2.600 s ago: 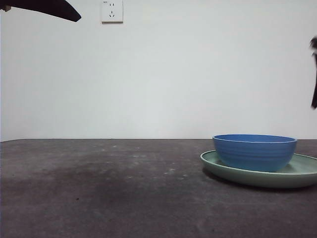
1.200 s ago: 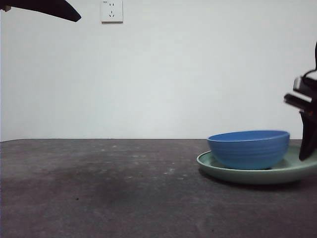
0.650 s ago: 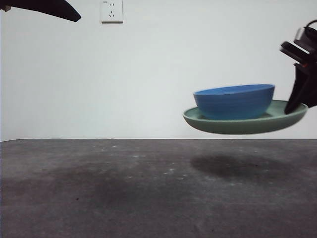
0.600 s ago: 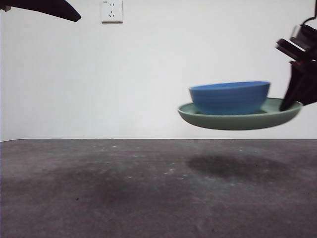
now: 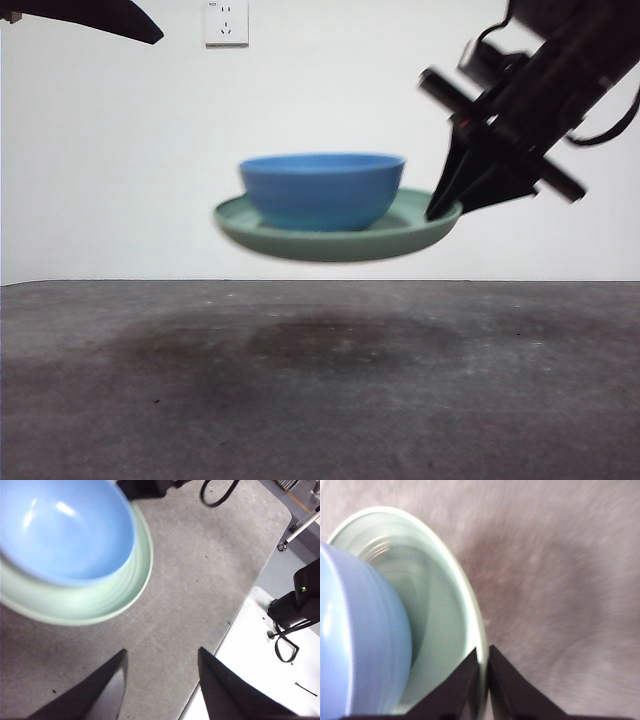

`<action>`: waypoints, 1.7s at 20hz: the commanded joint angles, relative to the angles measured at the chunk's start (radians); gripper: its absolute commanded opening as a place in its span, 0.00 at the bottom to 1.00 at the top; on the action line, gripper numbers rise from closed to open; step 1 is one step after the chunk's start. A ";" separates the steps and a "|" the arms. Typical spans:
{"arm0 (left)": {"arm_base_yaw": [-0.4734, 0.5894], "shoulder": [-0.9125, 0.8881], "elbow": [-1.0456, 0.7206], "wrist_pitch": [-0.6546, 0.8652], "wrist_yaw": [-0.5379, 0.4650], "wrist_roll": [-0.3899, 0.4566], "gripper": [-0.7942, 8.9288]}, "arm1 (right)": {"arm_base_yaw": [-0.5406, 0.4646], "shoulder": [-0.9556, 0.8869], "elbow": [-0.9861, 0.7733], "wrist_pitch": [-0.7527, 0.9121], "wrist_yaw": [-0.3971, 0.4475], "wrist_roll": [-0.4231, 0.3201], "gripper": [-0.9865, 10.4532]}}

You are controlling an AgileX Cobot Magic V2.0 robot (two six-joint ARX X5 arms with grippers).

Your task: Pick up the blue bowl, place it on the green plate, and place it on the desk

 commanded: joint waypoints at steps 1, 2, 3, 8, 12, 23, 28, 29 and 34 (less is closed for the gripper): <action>-0.007 0.006 0.006 0.008 0.005 0.019 0.31 | 0.029 0.064 0.006 0.055 0.003 0.051 0.09; -0.007 0.006 0.006 0.008 0.005 0.019 0.31 | 0.039 0.092 0.006 0.079 0.008 0.062 0.09; -0.007 0.006 0.006 0.008 0.005 0.019 0.31 | 0.046 0.115 0.006 0.098 0.014 0.074 0.09; -0.007 0.006 0.006 -0.006 0.005 0.020 0.31 | 0.052 0.227 0.006 0.150 0.021 0.089 0.09; -0.007 0.006 0.006 -0.007 0.005 0.020 0.31 | 0.052 0.287 0.006 0.176 0.023 0.092 0.09; -0.007 0.006 0.006 -0.013 0.005 0.021 0.31 | 0.052 0.294 0.006 0.154 0.055 0.096 0.26; -0.007 0.006 0.006 -0.013 0.005 0.020 0.31 | 0.049 0.202 0.006 0.072 0.144 0.059 0.30; -0.006 0.006 0.006 -0.013 0.005 0.020 0.31 | 0.049 0.165 0.006 0.047 0.160 0.038 0.30; -0.007 0.006 0.006 -0.013 0.005 0.020 0.31 | 0.057 -0.075 0.006 -0.102 0.164 -0.090 0.30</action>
